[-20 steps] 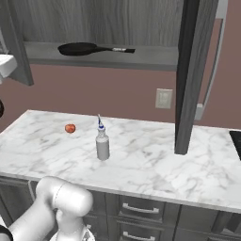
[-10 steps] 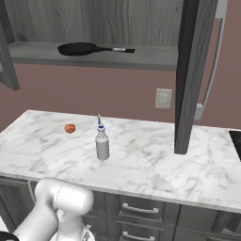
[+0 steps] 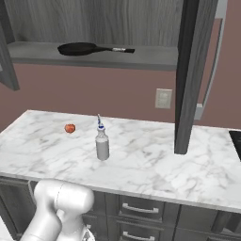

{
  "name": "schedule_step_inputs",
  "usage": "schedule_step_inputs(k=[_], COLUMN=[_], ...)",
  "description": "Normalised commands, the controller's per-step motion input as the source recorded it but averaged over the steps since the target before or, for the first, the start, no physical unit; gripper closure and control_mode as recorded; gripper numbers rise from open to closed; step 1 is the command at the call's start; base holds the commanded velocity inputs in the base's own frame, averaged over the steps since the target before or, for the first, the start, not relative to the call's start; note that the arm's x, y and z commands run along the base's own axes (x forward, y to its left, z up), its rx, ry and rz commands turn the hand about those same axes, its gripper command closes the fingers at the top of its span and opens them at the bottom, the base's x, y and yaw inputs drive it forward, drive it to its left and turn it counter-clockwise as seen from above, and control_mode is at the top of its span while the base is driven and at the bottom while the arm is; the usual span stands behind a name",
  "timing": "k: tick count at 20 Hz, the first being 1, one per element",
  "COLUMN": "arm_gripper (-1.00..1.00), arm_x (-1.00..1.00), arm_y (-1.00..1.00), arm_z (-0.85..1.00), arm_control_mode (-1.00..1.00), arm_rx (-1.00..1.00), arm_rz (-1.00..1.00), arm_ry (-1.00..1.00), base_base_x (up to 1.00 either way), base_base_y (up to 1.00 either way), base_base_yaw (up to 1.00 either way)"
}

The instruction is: Pick the pan from the cabinet and place it on the stove. Then turn on the stove burner for the pan.

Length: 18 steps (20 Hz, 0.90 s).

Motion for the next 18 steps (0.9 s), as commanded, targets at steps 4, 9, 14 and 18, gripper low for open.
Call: schedule_step_inputs(k=[4, 9, 14, 18], arm_gripper=[-1.00, -1.00, -1.00, -1.00], arm_x=[-0.65, -0.42, -0.08, 0.02], arm_y=[-0.77, -0.99, -0.99, -0.74], arm_z=[0.19, 0.13, -0.01, -0.13], arm_control_mode=[-1.00, -1.00, -1.00, -1.00], arm_rx=[0.20, 0.23, 0.31, 0.37], arm_rz=[0.00, 0.01, 0.09, 0.19], arm_ry=[-0.01, 0.00, 0.12, 0.26], base_base_x=[0.00, 0.00, 0.00, 0.00], base_base_y=[0.00, 0.00, 0.00, 0.00], base_base_yaw=[0.00, 0.00, 0.00, 0.00])
